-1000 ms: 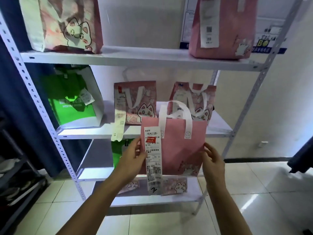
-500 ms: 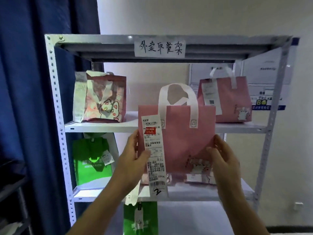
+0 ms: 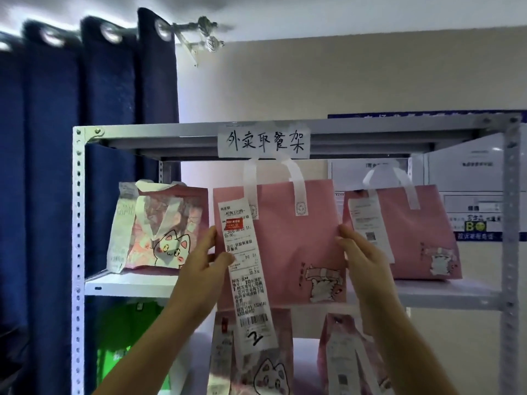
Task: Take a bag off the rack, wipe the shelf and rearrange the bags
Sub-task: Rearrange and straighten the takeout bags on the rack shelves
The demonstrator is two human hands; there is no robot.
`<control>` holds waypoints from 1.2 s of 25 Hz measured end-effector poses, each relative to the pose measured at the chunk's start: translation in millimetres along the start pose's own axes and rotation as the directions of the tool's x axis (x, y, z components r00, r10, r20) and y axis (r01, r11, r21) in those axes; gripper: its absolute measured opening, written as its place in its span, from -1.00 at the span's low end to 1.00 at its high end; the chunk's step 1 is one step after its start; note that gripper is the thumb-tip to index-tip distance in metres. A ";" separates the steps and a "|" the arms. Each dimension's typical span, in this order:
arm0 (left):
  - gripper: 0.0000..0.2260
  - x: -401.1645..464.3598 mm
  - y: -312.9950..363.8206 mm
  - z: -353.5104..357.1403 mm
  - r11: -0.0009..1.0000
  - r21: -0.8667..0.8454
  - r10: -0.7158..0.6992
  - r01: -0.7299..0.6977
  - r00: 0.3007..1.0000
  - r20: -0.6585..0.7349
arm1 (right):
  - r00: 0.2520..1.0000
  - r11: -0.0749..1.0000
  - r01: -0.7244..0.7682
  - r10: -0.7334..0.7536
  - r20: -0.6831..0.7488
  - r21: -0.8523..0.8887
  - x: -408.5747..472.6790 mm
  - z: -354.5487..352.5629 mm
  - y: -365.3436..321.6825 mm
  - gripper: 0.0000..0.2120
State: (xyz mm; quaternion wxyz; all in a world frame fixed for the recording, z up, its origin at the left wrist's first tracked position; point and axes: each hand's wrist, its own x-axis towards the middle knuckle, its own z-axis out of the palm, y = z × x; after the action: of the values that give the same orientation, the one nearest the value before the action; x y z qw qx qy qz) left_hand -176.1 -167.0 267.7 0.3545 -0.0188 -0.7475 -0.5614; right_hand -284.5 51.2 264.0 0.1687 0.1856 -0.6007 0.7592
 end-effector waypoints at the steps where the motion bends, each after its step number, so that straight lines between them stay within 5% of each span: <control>1: -0.70 10.4 -2.3 6.0 1.000 0.016 -0.002 0.002 1.000 -0.013 | 1.000 1.000 -0.005 0.006 0.022 -0.012 12.9 0.5 3.4 -0.62; 14: -0.69 110.1 -56.9 44.2 0.981 0.177 -0.040 0.081 0.974 -0.224 | 0.962 0.990 -0.041 0.075 0.261 -0.132 102.5 36.1 47.6 -0.47; 24: -0.76 137.0 -78.9 46.2 0.950 0.294 -0.038 0.105 0.974 -0.225 | 0.964 0.989 -0.037 0.073 0.255 -0.143 135.6 36.8 73.3 -0.62; 30: -0.69 125.2 -72.4 56.3 0.813 0.581 0.148 0.040 0.951 -0.273 | 0.976 0.981 0.058 -0.015 0.219 -0.187 136.1 18.7 65.6 -0.55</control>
State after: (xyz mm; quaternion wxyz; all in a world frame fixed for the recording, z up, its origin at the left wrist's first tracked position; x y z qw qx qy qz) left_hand -329.2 -192.0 270.2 0.4706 0.1554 -0.8177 -0.2927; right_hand -433.4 22.9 278.1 0.1333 0.2611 -0.6823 0.6697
